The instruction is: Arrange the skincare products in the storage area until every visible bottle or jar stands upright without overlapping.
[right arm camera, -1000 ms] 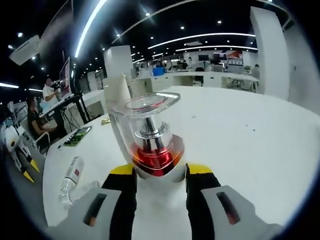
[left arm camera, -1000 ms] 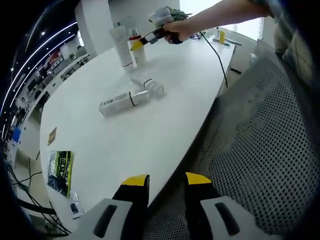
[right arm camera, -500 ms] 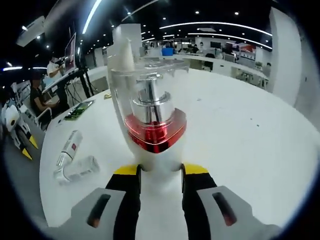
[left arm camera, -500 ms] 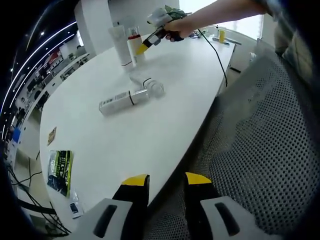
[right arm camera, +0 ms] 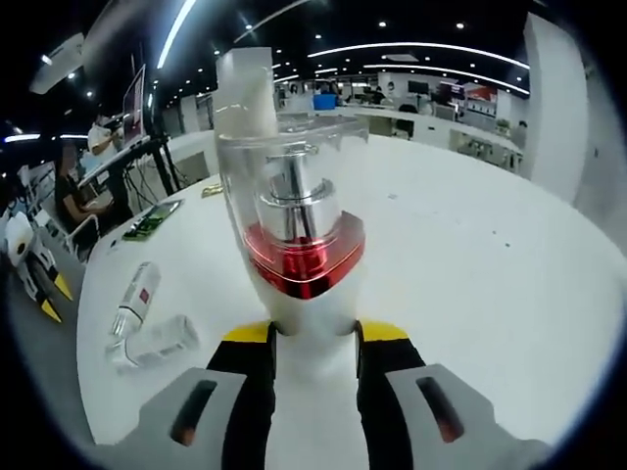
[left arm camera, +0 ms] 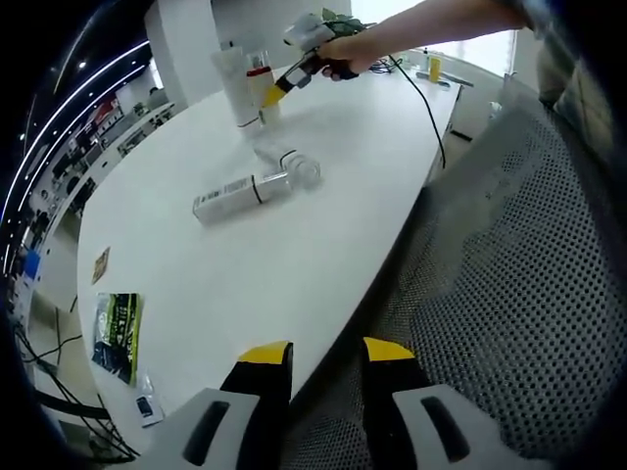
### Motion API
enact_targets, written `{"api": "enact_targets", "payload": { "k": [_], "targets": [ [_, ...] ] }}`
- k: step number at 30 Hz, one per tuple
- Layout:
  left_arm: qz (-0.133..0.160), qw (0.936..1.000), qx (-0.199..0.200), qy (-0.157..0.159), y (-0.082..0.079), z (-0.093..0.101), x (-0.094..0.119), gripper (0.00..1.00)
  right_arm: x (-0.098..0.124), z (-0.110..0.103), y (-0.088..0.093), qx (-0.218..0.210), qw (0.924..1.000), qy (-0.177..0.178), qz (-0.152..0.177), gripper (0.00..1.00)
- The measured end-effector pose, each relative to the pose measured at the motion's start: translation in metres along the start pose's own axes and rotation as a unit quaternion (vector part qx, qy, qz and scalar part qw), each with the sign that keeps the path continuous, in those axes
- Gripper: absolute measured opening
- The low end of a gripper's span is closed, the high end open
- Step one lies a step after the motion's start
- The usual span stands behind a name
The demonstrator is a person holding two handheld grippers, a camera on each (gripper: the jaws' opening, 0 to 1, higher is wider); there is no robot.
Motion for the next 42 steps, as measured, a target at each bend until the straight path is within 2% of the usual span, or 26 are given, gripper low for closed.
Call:
{"api": "enact_targets", "payload": {
  "k": [6, 10, 13, 16, 18, 22, 24, 27, 32, 34, 36, 39, 40, 42],
  "targets": [
    [0.000, 1.0000, -0.001, -0.003, 0.000, -0.001, 0.000, 0.28, -0.001, 0.000, 0.000, -0.015, 0.9998, 0.012, 0.005, 0.30],
    [0.002, 1.0000, -0.003, -0.007, -0.001, -0.002, 0.001, 0.28, 0.002, -0.003, 0.003, -0.052, 0.9970, 0.056, 0.014, 0.38],
    [0.003, 0.9998, -0.005, -0.017, -0.001, -0.005, 0.002, 0.28, 0.007, -0.016, 0.017, -0.099, 0.9921, 0.076, 0.016, 0.42],
    [0.000, 0.9997, -0.007, -0.023, 0.000, -0.006, 0.002, 0.28, 0.014, -0.042, 0.031, -0.141, 0.9861, 0.085, 0.018, 0.42],
    [0.002, 0.9996, -0.007, -0.027, 0.000, -0.007, 0.003, 0.28, 0.017, -0.066, 0.032, -0.169, 0.9821, 0.074, 0.035, 0.44],
    [0.008, 0.9992, -0.010, -0.037, -0.002, -0.009, 0.005, 0.28, 0.021, -0.113, 0.036, -0.185, 0.9807, 0.051, 0.039, 0.44],
    [0.013, 0.9990, -0.012, -0.041, -0.004, -0.010, 0.006, 0.28, 0.021, -0.129, 0.036, -0.191, 0.9798, 0.041, 0.042, 0.45],
    [0.019, 0.9987, -0.017, -0.043, -0.006, -0.010, 0.007, 0.27, 0.024, -0.151, 0.038, -0.182, 0.9825, 0.025, 0.028, 0.47],
    [0.033, 0.9975, -0.023, -0.058, -0.009, -0.012, 0.010, 0.27, 0.031, -0.163, 0.038, -0.181, 0.9831, 0.009, 0.024, 0.50],
    [0.035, 0.9970, -0.022, -0.065, -0.009, -0.014, 0.011, 0.27, 0.030, -0.172, 0.041, -0.175, 0.9845, -0.004, 0.014, 0.51],
    [0.038, 0.9968, -0.021, -0.068, -0.010, -0.015, 0.012, 0.27, 0.029, -0.176, 0.045, -0.157, 0.9875, -0.001, -0.004, 0.49],
    [0.044, 0.9965, -0.020, -0.069, -0.011, -0.014, 0.013, 0.27, 0.023, -0.180, 0.038, -0.193, 0.9813, -0.002, 0.005, 0.49],
    [0.045, 0.9962, -0.023, -0.070, -0.011, -0.014, 0.014, 0.27, 0.021, -0.179, 0.035, -0.193, 0.9812, -0.002, 0.005, 0.50],
    [0.045, 0.9963, -0.025, -0.069, -0.011, -0.014, 0.014, 0.27, 0.011, -0.181, 0.032, -0.196, 0.9806, -0.007, -0.012, 0.49]
  ]
}}
Point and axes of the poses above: the point that each gripper's makers call its tool centre point, and the gripper's own axes: x roughly backward along the fingers, z roughly to its right, y roughly out of its underside, the point moved 3 cm from there along x, roughly backward along the fingers, and after that the axes turned 5 degrees about x, right-handed, at the moved point
